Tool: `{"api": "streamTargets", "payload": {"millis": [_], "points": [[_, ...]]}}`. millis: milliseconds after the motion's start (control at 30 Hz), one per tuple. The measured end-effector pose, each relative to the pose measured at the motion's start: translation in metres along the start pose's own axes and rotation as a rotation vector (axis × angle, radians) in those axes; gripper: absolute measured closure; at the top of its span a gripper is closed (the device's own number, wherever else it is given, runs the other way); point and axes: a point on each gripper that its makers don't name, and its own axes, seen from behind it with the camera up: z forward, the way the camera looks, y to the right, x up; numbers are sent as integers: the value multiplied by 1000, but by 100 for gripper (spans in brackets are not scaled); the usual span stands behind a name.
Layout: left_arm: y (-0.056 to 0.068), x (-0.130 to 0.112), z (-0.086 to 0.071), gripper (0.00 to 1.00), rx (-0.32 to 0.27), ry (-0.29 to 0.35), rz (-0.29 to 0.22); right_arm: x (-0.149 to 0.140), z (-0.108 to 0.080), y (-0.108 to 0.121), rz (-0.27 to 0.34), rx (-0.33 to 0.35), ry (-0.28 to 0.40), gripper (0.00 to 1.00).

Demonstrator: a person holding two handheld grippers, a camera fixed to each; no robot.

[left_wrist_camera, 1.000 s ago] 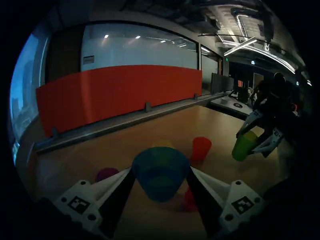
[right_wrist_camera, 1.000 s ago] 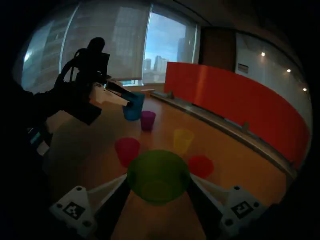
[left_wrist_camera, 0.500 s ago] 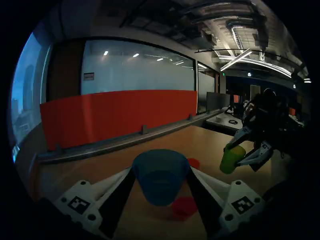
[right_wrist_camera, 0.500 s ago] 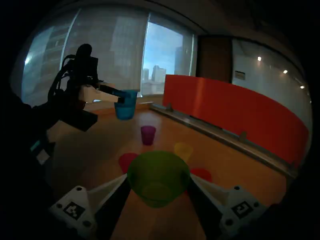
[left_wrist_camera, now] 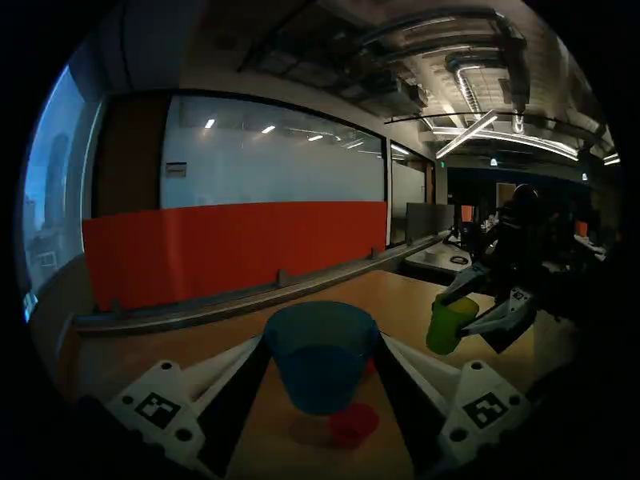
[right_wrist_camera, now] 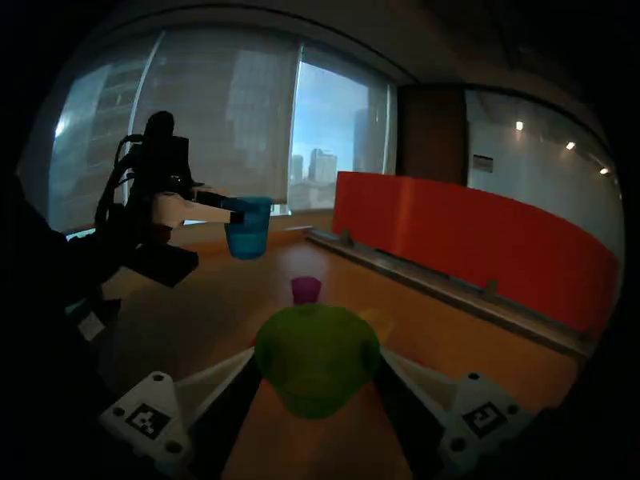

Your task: Pour water

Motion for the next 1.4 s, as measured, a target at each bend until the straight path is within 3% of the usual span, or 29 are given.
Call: {"api": "streamTargets", "payload": {"millis": [600, 1400], "points": [[12, 8, -4, 13, -19, 16, 8, 30, 4, -6, -1, -3, 119, 8], [12, 12, -3, 14, -11, 21, 73, 39, 5, -6, -4, 9, 134, 9]]}}
